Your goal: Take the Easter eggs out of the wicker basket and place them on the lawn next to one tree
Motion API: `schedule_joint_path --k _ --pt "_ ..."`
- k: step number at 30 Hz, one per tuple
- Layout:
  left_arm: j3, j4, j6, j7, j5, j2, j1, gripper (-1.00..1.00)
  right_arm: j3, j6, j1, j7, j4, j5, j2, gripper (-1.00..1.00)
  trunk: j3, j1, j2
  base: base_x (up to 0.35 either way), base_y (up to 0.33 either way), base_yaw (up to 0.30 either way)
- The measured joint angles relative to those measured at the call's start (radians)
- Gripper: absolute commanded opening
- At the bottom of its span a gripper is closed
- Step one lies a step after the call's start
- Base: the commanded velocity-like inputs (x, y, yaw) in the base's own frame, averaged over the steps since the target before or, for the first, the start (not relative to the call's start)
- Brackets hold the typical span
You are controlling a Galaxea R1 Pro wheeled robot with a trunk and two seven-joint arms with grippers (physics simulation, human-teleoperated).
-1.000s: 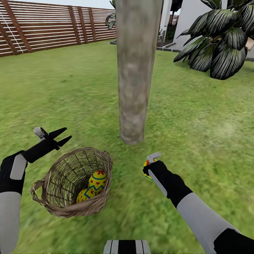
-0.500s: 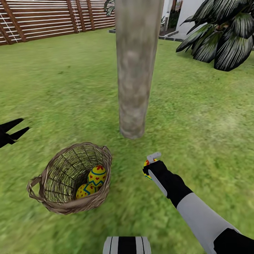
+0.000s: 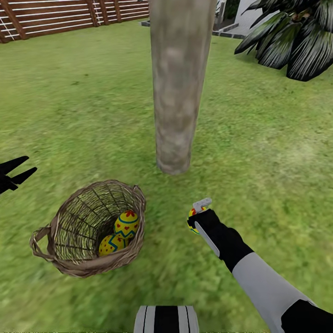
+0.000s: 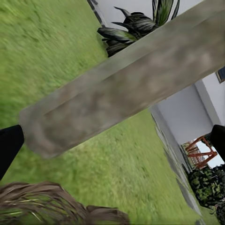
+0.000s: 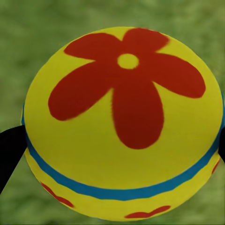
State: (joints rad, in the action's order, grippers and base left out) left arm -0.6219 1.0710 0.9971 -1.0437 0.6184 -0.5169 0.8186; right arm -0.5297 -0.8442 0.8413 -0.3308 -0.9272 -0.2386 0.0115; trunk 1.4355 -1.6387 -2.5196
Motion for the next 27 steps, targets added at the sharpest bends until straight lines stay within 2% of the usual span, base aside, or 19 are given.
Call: schedule_joint_path --k 27 --pt "0.002 0.000 0.000 -0.001 0.003 0.002 -0.002 1.00 0.000 0.000 0.000 0.000 0.000 -0.001 -0.003 -1.00 0.104 -0.012 -0.006 0.000 0.000 0.000"
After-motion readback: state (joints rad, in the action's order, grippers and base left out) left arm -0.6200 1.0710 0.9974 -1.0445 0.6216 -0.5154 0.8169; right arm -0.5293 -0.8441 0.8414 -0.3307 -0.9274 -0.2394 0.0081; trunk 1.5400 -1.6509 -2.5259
